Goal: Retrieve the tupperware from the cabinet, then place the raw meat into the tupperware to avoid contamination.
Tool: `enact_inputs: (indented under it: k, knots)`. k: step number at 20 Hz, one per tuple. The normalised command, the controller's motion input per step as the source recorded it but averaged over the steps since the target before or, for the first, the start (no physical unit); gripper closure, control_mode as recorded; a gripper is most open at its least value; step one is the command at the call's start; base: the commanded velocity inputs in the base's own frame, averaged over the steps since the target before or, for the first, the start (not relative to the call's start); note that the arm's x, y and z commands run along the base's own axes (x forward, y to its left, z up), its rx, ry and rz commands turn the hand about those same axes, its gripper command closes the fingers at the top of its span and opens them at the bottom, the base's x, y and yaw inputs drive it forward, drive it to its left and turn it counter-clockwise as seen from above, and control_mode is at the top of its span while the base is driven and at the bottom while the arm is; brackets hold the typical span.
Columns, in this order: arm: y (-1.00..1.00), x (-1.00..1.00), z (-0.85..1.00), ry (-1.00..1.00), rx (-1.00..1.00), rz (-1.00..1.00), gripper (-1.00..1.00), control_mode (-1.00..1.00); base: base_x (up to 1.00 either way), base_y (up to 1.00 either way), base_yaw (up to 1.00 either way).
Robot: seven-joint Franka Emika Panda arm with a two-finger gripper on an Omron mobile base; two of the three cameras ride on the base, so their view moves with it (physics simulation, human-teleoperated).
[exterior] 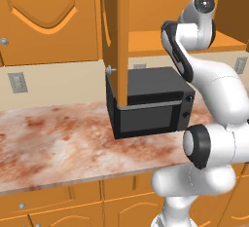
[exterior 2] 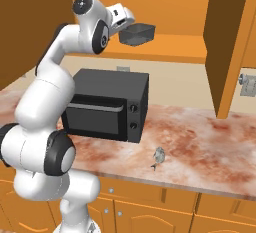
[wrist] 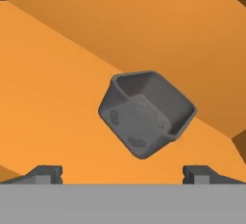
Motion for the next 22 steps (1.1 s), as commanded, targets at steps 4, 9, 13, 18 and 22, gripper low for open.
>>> enact_inputs:
  k: [4, 9, 13, 18, 22]
  knots:
    - [-0.03, 0.20, -0.05, 0.02, 0.01, 0.00, -1.00, -1.00, 0.00, 0.00, 0.00]
    - [-0.02, 0.19, -0.09, 0.01, 0.01, 0.00, -1.00, -1.00, 0.00, 0.00, 0.00]
    - [-0.03, 0.20, -0.08, 0.01, 0.02, 0.00, -1.00, -1.00, 0.00, 0.00, 0.00]
    - [-0.04, 0.21, -0.06, 0.00, 0.02, 0.00, -1.00, -1.00, 0.00, 0.00, 0.00]
    - [-0.03, 0.21, -0.04, 0.00, 0.02, 0.00, -1.00, -1.00, 0.00, 0.00, 0.00]
